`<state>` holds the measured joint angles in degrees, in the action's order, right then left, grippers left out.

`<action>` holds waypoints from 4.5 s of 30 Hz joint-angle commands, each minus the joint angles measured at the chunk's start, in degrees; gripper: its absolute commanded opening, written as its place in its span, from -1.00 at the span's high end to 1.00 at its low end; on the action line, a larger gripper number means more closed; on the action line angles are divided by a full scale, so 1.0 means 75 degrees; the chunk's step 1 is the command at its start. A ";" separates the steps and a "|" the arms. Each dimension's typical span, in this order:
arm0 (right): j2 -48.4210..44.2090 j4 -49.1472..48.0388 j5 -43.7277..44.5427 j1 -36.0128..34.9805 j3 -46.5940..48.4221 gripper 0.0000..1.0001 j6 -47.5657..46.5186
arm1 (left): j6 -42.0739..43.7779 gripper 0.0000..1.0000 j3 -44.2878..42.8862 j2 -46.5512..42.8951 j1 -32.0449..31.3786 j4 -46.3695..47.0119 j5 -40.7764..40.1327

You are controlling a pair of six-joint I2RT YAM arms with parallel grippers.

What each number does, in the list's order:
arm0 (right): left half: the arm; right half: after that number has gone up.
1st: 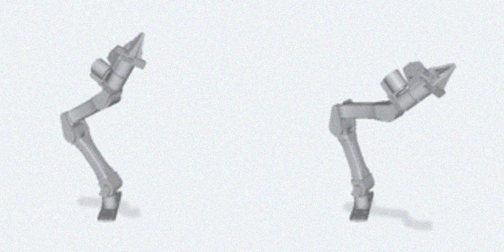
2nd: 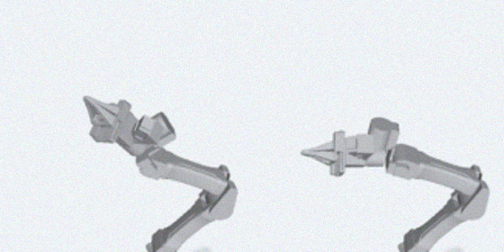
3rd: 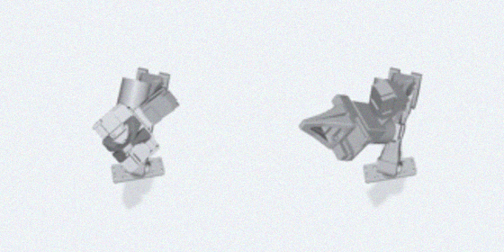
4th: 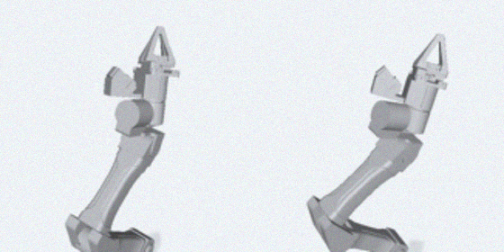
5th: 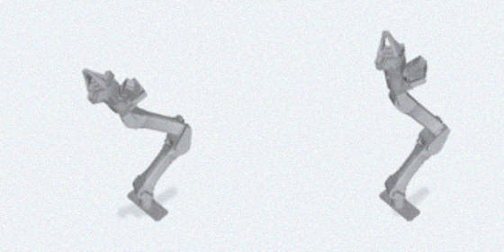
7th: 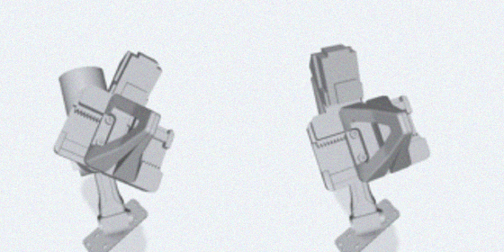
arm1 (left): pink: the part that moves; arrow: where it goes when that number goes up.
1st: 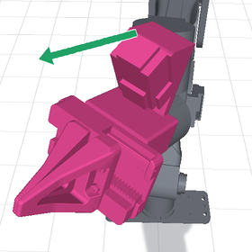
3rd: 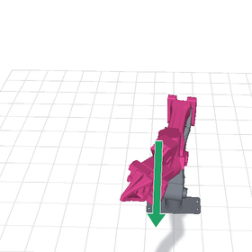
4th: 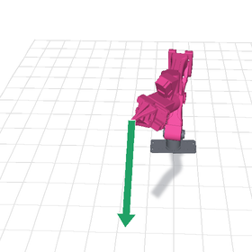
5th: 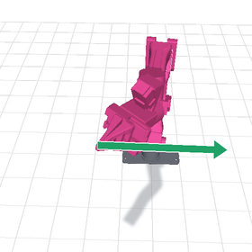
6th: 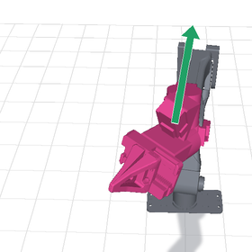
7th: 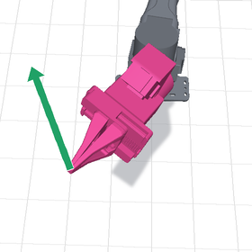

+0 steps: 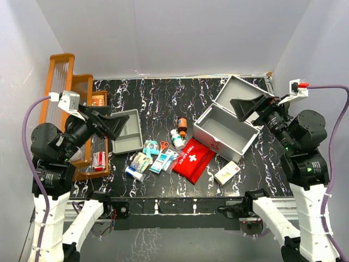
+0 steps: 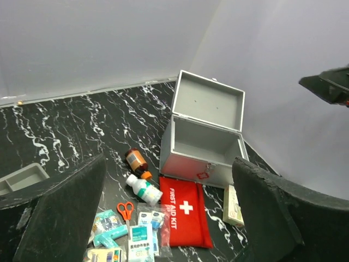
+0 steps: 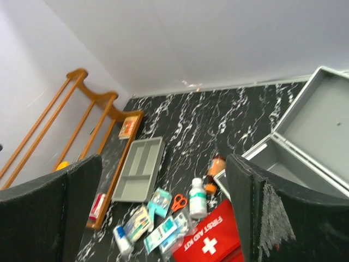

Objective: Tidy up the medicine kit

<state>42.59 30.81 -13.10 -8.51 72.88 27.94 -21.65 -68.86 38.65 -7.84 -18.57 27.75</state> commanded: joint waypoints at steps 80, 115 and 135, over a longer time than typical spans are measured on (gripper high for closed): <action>-0.1361 0.0263 0.0239 0.0280 -0.5656 0.09 0.2732 | -0.0085 -0.47 -0.0547 0.9011 -0.8342 0.0424 -0.7372; -0.1600 0.0449 0.0684 0.0280 -0.5450 0.09 0.2732 | 0.0062 1.00 -0.1061 0.9044 -0.8688 0.0133 -0.7884; -0.0956 -0.0699 -0.1864 0.0280 -0.4697 -0.01 0.0827 | 0.1458 1.00 -0.0293 0.7250 -0.8542 -0.0094 -0.4346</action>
<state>34.28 30.76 -21.56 -6.61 32.58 39.24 -15.68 -71.11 97.73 -72.62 -16.29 -11.35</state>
